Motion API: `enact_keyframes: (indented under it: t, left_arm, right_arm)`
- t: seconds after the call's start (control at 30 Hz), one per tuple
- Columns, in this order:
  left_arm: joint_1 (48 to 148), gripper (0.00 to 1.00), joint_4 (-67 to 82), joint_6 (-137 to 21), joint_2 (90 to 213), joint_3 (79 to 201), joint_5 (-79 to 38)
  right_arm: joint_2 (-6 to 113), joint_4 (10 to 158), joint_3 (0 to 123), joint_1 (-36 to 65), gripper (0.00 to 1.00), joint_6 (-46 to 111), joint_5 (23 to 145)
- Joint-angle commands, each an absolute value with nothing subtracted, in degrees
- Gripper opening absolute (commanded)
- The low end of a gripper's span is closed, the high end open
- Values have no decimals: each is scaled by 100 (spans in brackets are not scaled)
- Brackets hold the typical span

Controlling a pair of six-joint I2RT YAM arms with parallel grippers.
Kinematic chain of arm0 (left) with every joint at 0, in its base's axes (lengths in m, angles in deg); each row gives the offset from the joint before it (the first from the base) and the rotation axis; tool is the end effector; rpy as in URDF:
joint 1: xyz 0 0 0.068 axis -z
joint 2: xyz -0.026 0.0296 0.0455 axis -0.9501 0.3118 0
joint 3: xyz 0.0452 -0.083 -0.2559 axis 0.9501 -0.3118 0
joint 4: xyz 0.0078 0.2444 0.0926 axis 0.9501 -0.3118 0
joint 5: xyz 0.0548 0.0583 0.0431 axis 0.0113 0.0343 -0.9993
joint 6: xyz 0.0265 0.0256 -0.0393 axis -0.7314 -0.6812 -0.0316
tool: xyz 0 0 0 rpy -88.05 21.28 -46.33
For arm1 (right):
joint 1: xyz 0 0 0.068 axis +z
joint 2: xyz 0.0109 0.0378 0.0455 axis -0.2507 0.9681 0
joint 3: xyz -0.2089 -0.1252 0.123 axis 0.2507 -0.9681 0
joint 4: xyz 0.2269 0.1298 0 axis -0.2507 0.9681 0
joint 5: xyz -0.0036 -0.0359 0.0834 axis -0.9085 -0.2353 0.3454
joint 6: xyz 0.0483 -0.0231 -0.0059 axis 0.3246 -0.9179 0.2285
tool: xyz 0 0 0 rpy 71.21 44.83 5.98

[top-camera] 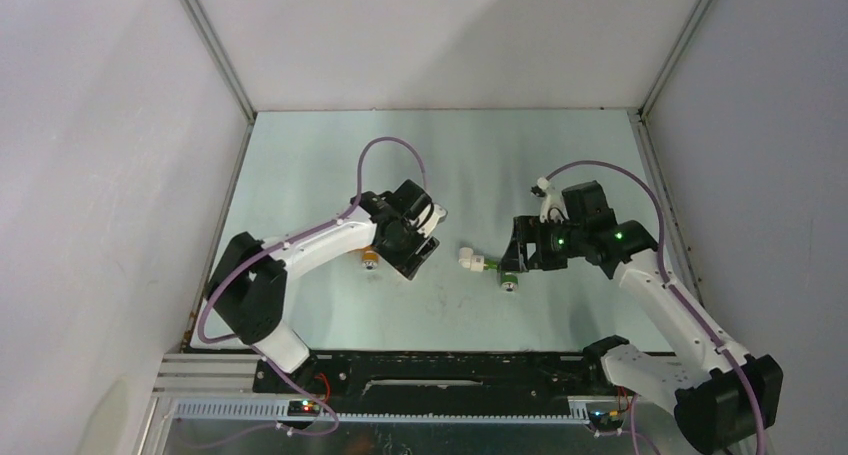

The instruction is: Install the water faucets

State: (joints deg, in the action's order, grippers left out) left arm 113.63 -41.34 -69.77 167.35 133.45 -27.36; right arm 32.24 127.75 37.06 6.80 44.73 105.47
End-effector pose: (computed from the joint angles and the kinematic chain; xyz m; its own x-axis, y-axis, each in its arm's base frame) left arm 0.2270 -0.2042 0.2185 -0.7128 0.6388 -0.2895 0.6727 0.7395 -0.0247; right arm 0.1821 0.0898 0.2795 -0.8980 -0.0447 -0.4377 -0.3153 0.7593 0.5693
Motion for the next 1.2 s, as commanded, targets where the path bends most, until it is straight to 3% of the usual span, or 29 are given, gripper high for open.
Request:
enact_keyframes:
  t: [0.0, 0.33, 0.4, 0.47, 0.63, 0.87, 1.17]
  left_arm:
    - [11336, 69, -3640, -7085, 16816, 13368, -2624]
    - [11340, 65, -3611, -7244, 17510, 13526, -2659]
    - [11340, 60, -3589, -7259, 17560, 13513, -2667]
    - [11334, 50, -3564, -7275, 17582, 13492, -2657]
    - [11331, 1, -3490, -7130, 17419, 13486, -2592]
    - [10897, 0, -3390, -6368, 16220, 13252, -2863]
    - [9842, 0, -3812, -5550, 14676, 12560, -4067]
  right_arm:
    - [2910, 12846, 3589, 619, 83, 4550, 10643]
    - [2875, 12866, 3574, 527, 82, 4538, 10699]
    - [2891, 12878, 3574, 515, 82, 4530, 10714]
    - [2901, 12859, 3573, 508, 81, 4537, 10738]
    - [3044, 12740, 3574, 508, 82, 4520, 10834]
    - [3494, 12301, 3574, 629, 84, 4618, 11138]
    - [4164, 11757, 3634, 995, 90, 4853, 11379]
